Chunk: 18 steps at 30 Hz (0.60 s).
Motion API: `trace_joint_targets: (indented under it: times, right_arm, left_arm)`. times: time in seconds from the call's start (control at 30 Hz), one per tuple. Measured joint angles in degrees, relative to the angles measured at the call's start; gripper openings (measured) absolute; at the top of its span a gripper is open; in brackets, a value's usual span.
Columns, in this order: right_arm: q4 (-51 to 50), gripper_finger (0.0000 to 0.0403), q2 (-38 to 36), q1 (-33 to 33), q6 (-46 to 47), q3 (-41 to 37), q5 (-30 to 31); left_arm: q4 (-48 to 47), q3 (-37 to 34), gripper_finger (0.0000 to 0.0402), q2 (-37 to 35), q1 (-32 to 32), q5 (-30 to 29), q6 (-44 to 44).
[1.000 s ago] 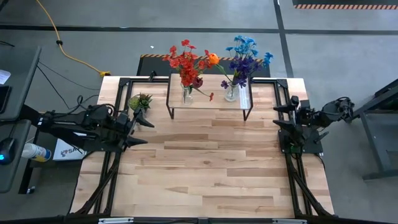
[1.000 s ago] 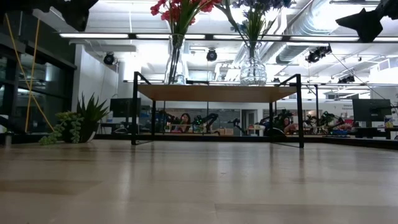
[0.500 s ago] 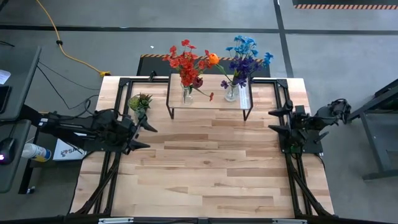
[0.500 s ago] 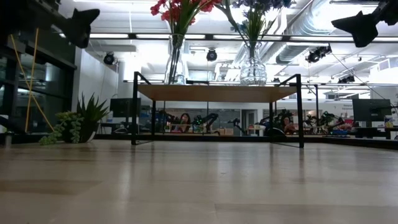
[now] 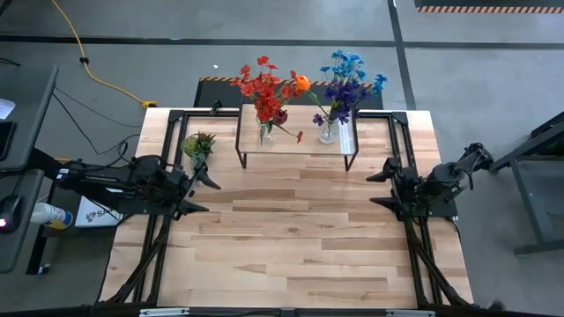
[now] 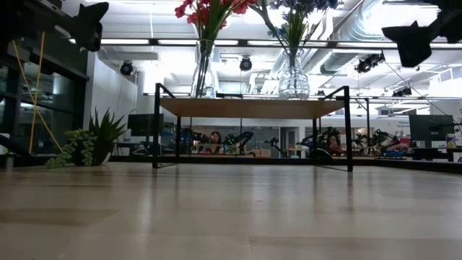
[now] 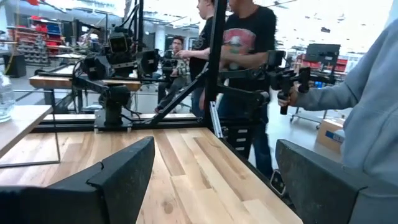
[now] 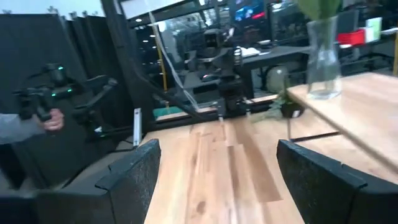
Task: Pick and place flowers into a vace then onto a shelf
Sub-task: Return to Home Position
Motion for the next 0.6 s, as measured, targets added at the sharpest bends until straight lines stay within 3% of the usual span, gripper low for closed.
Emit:
trace_joint_targets:
  times: [0.3,0.6]
  right_arm:
    - [8.9,0.0312,0.0,-0.1,2.4,-7.3,-5.7]
    - [9.0,0.0312,0.0,-3.1,-1.3,-8.0,-5.9]
  left_arm:
    - [-1.0,0.0,0.0367,0.0,0.0,0.3,0.6]
    - [-2.3,0.0,0.0367,0.0,0.0,-1.8,2.8]
